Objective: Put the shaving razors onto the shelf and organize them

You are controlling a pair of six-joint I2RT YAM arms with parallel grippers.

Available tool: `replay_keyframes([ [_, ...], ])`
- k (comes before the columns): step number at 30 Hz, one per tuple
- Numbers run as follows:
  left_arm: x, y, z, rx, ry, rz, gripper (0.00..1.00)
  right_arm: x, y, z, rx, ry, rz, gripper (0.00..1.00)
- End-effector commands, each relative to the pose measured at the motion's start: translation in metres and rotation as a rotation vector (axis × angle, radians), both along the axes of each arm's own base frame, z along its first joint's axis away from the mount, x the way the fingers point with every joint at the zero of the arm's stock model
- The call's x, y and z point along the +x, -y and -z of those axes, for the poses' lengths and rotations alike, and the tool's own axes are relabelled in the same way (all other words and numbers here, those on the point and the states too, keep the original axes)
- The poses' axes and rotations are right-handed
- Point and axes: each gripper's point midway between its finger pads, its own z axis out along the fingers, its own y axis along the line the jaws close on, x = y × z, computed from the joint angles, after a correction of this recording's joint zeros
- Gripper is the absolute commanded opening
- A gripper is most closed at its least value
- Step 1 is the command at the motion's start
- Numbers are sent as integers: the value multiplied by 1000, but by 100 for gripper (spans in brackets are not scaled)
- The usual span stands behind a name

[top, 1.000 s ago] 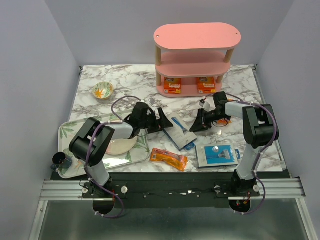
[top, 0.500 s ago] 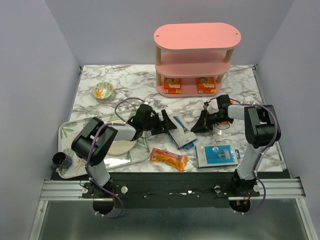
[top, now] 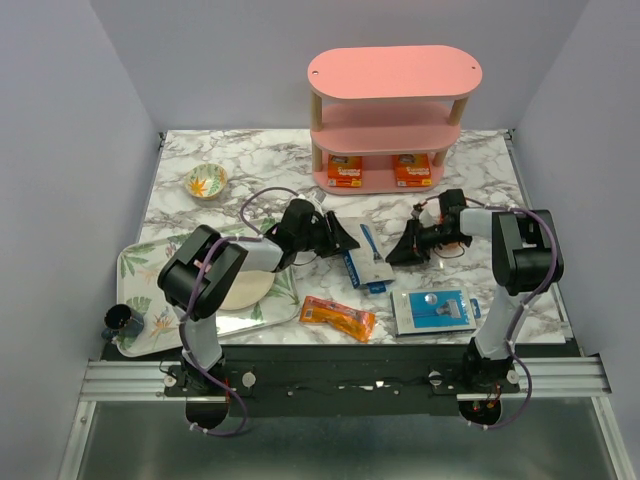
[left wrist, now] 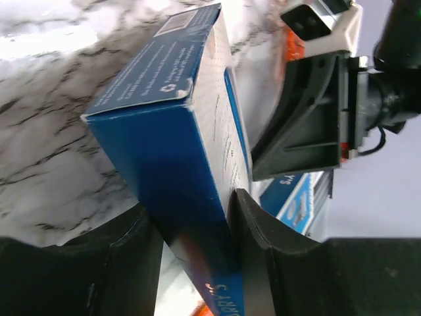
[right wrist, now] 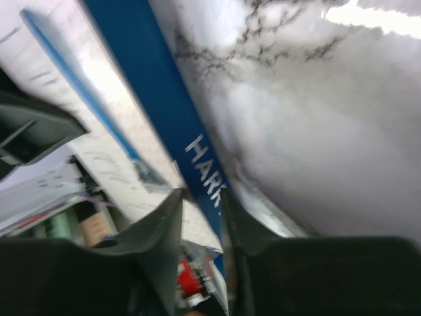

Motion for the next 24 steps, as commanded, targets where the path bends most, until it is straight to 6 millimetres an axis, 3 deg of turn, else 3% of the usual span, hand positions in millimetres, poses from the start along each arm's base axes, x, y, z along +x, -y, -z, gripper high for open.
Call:
replay_keyframes([
  [1, -15, 1, 0, 69, 33, 78, 42, 26, 19, -17, -186, 202, -61, 43],
  [4, -8, -4, -15, 94, 67, 57, 41, 40, 32, -51, -320, 397, -106, 60],
  [6, -3, -6, -20, 101, 70, 39, 40, 40, 26, -69, -369, 502, -150, 72],
  [7, 1, -8, -17, 111, 61, 17, 40, 41, 32, -80, -451, 603, -178, 89],
  [8, 2, -10, -15, 119, 43, 5, 40, 38, 27, -88, -483, 669, -208, 99],
  [9, 6, -11, -16, 118, 35, -10, 40, 27, 6, -94, -490, 744, -290, 100],
  [10, 9, -13, -11, 128, 19, -31, 40, 30, 6, -111, -570, 889, -328, 100],
  [11, 11, -15, -9, 127, -18, -63, 40, 20, 1, -104, -615, 933, -383, 100],
  [12, 16, -17, -8, 127, -37, -94, 40, 8, -19, -106, -632, 1012, -463, 100],
  [13, 18, -20, -6, 134, -66, -126, 39, 14, -18, -110, -705, 1096, -472, 100],
  [18, 23, -32, -3, 117, -240, -317, 36, -14, -55, -113, -717, 1211, -602, 100],
  [21, 25, -34, -11, 102, -229, -337, 36, -31, -78, -112, -722, 1339, -705, 100],
  [24, 22, -44, -9, 109, -262, -386, 36, -35, -83, -96, -776, 1353, -783, 100],
])
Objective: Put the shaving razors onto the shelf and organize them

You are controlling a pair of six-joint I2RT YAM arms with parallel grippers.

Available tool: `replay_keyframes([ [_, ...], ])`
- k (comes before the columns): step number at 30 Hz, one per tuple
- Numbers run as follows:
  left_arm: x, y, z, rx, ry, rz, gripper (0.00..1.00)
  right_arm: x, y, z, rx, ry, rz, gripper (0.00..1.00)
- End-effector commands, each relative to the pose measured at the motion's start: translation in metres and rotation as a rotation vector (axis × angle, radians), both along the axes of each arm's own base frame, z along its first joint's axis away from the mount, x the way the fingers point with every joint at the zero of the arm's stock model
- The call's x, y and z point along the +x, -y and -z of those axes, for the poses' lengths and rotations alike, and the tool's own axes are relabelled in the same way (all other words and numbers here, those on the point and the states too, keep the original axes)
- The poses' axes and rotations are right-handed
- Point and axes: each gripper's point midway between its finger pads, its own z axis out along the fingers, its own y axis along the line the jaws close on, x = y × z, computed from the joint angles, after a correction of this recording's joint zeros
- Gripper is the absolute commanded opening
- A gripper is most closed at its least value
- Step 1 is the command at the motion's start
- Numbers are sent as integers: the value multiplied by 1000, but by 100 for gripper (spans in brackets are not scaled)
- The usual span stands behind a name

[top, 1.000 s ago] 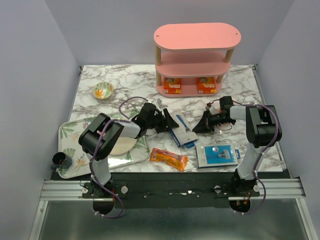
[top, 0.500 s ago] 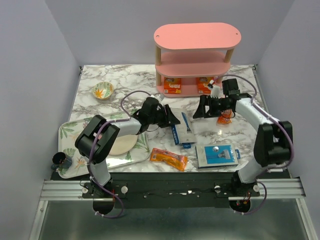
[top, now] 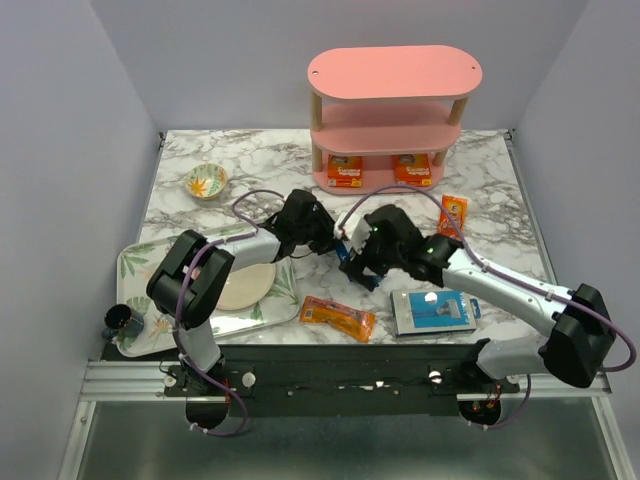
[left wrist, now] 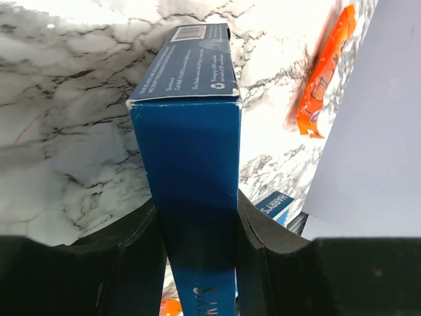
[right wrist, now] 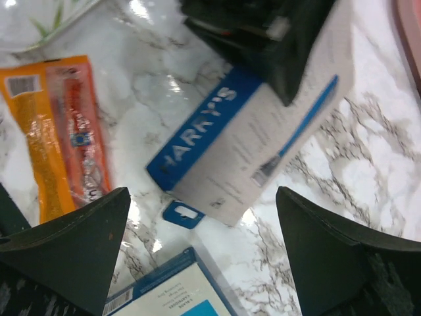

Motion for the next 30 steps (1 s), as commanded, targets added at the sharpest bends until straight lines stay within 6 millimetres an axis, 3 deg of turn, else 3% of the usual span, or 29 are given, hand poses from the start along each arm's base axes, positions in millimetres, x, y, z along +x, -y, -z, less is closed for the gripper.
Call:
replay_keyframes([
  [1, 5, -28, 4, 45, -70, -170, 36, 4, -11, 8, -122, 131, -48, 100],
  [6, -2, -41, 12, 42, -123, -218, 36, 4, -31, 14, -150, 144, -92, 100],
  [12, 2, -40, 3, 26, -110, -230, 37, 4, -27, 44, -257, 125, -139, 100],
  [17, 10, -35, 1, 8, -130, -244, 36, 0, -38, 33, -206, 114, -157, 100],
  [23, 12, -35, -3, -13, -155, -264, 36, 13, -36, 46, -257, 195, -151, 98],
  [26, 9, -40, 0, -20, -183, -286, 36, 22, -35, 45, -277, 254, -158, 82],
  [27, 10, -43, 1, -22, -189, -298, 37, 25, -35, 43, -277, 270, -157, 67],
  [30, 11, -47, 3, -35, -211, -317, 37, 28, -35, 41, -288, 292, -169, 47],
])
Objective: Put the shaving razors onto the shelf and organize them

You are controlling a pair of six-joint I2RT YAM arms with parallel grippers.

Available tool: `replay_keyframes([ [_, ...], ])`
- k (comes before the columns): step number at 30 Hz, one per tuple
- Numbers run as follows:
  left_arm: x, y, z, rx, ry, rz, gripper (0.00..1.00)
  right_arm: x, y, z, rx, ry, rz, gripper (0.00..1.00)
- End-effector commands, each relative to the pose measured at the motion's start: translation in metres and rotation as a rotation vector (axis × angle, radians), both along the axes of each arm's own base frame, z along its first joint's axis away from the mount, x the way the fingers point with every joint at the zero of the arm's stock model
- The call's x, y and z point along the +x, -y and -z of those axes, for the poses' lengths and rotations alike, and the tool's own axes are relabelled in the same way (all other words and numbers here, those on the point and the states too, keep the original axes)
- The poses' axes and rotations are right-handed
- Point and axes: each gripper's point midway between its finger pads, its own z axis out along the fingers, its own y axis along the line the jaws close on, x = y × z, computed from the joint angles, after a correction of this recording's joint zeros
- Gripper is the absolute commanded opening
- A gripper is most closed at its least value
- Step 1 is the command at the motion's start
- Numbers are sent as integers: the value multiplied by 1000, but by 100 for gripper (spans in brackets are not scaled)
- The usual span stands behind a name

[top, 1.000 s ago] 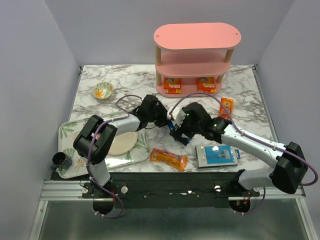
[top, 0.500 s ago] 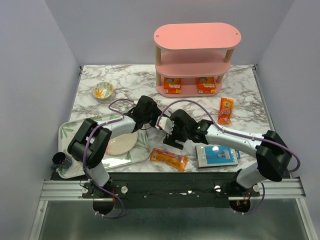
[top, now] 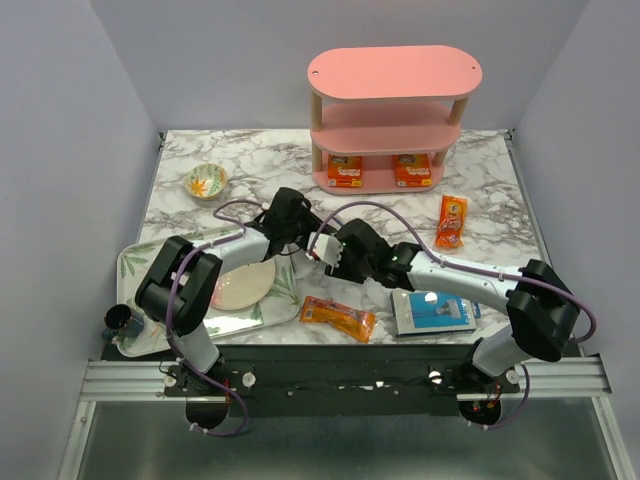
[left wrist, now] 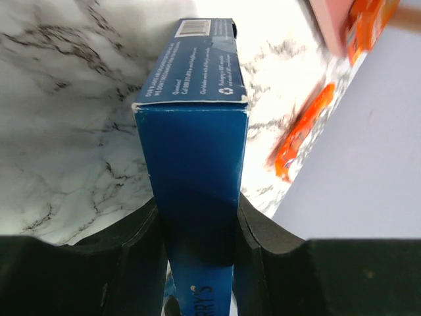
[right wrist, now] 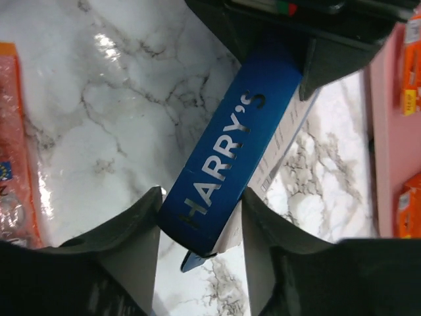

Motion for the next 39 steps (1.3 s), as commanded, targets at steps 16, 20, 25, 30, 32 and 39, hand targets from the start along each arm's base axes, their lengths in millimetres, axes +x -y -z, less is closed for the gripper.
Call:
replay_keyframes([
  [16, 29, -80, -76, 163, 268, 41, 89, 18, 49, -36, 118, -63, 189, 1],
  [20, 15, -78, -93, 192, 429, 203, 92, 4, 51, -55, 316, -251, 235, 1],
  [25, -7, -71, -98, 282, 654, 501, 99, -6, 60, -89, 503, -372, 251, 1],
  [30, -12, -83, -77, 482, 680, 721, 99, -10, 70, -135, 733, -453, 264, 1],
  [32, -5, -88, -77, 549, 693, 765, 99, -3, 81, -151, 829, -491, 302, 1],
  [39, 7, -94, -86, 618, 697, 758, 99, 33, 117, -177, 1118, -661, 507, 1],
])
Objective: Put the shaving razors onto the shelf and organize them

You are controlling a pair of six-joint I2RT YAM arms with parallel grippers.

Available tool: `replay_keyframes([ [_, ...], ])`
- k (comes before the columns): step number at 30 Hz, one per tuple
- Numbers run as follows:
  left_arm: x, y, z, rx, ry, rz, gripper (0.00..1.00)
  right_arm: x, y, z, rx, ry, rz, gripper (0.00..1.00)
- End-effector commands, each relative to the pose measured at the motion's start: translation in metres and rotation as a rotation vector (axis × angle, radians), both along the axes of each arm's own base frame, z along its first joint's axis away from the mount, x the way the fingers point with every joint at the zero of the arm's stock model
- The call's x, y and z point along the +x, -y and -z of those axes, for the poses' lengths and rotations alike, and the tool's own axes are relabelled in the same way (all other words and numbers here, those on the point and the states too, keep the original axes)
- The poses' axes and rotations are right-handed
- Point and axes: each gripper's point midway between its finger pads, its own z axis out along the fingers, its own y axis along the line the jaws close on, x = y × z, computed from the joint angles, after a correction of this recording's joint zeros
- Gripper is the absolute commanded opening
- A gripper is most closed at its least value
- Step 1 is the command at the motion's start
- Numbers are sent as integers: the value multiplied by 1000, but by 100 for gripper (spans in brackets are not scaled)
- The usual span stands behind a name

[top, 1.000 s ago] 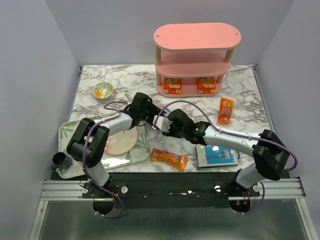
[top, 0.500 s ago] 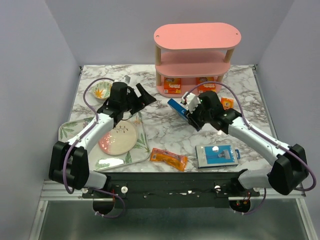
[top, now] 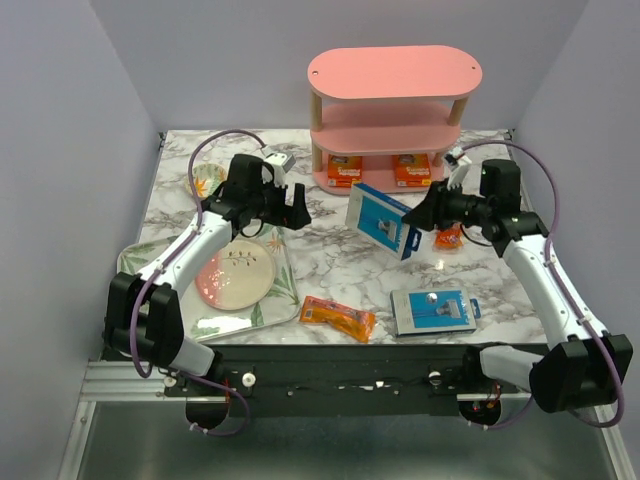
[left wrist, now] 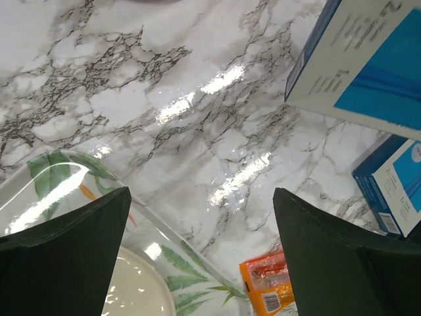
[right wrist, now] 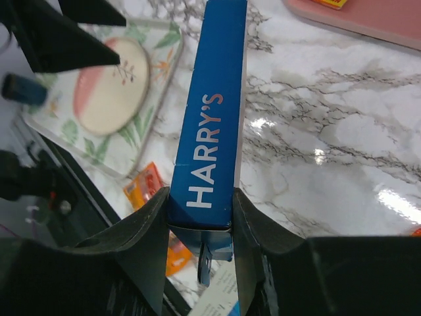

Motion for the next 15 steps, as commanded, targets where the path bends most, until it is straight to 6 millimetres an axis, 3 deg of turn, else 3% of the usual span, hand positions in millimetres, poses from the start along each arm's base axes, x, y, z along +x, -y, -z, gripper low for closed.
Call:
replay_keyframes([
  [1, 6, -7, -8, 81, 60, 30, 99, 17, 10, -46, 291, -91, 50, 1],
  [7, 16, -20, -11, 163, 111, 2, 99, 30, 49, -62, 449, -149, 146, 1],
  [15, 16, -19, -8, 156, 104, 5, 99, 22, 60, -89, 575, -191, 181, 1],
])
